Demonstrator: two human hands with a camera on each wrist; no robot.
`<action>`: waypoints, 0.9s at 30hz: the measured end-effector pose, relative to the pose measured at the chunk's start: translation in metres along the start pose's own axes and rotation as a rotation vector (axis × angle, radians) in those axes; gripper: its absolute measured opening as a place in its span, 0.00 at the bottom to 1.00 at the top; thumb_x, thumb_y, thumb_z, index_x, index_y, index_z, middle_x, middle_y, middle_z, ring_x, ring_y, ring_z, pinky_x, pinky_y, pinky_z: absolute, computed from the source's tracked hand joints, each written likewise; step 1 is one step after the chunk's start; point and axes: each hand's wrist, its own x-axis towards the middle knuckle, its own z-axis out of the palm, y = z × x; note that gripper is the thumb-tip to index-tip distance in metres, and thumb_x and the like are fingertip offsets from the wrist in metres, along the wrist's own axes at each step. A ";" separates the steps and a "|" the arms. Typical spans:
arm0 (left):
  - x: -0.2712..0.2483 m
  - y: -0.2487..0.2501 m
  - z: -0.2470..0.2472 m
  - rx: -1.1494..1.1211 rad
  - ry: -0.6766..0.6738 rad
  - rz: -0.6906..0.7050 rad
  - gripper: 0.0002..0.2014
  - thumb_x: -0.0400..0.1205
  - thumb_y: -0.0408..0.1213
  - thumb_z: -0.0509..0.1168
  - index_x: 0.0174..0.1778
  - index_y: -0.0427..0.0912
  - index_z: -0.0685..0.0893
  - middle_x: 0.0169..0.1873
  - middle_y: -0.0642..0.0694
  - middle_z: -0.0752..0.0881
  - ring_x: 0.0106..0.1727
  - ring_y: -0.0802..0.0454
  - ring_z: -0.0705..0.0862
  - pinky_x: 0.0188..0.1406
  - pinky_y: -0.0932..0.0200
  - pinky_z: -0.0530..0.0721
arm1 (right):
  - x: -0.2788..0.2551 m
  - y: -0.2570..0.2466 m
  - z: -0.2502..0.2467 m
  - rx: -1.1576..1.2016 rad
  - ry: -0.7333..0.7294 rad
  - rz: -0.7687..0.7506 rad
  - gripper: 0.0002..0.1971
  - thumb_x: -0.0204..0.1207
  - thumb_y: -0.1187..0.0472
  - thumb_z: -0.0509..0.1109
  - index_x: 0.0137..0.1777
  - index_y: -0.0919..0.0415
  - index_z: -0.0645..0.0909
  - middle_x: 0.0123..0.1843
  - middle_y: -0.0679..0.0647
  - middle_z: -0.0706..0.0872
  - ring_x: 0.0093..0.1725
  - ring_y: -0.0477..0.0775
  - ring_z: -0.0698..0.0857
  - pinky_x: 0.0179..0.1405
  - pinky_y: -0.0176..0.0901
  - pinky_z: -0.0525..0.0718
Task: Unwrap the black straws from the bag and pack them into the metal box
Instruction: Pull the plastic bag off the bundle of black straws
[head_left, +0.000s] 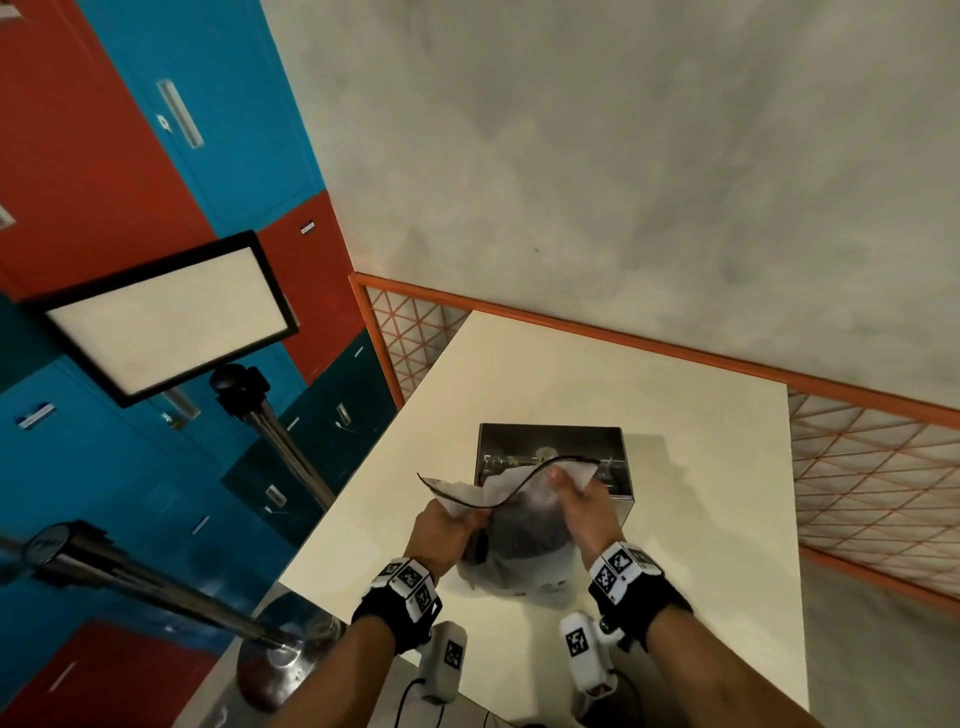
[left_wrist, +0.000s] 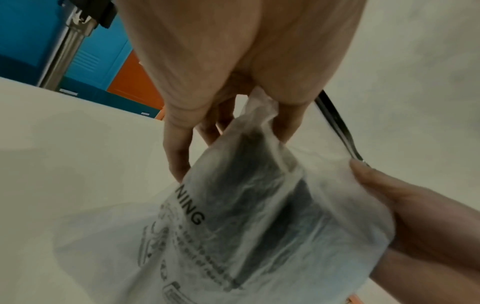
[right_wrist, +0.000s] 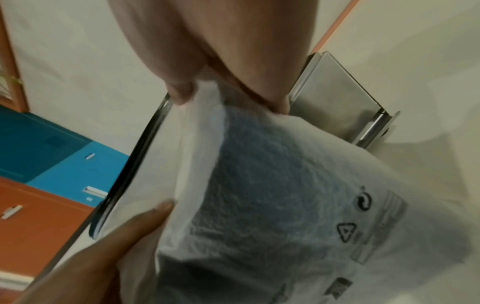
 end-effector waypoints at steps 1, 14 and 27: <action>0.002 0.001 -0.005 0.022 0.029 -0.019 0.11 0.78 0.51 0.70 0.49 0.49 0.87 0.47 0.47 0.91 0.50 0.44 0.89 0.51 0.54 0.85 | 0.004 -0.001 -0.001 0.057 0.030 0.043 0.16 0.79 0.43 0.69 0.53 0.56 0.83 0.47 0.47 0.88 0.52 0.51 0.86 0.60 0.43 0.80; -0.023 0.023 0.035 -0.443 -0.066 -0.357 0.30 0.72 0.72 0.67 0.50 0.46 0.86 0.53 0.41 0.91 0.55 0.38 0.89 0.55 0.35 0.90 | 0.016 0.039 0.018 0.219 0.078 0.304 0.43 0.63 0.20 0.63 0.66 0.53 0.81 0.64 0.58 0.87 0.63 0.62 0.85 0.71 0.62 0.79; -0.031 0.020 0.029 -0.487 0.065 -0.194 0.15 0.90 0.45 0.60 0.55 0.38 0.88 0.45 0.39 0.91 0.46 0.40 0.89 0.45 0.37 0.91 | -0.010 0.028 -0.017 0.105 -0.007 0.287 0.25 0.82 0.40 0.63 0.71 0.57 0.74 0.63 0.52 0.79 0.68 0.58 0.77 0.77 0.53 0.69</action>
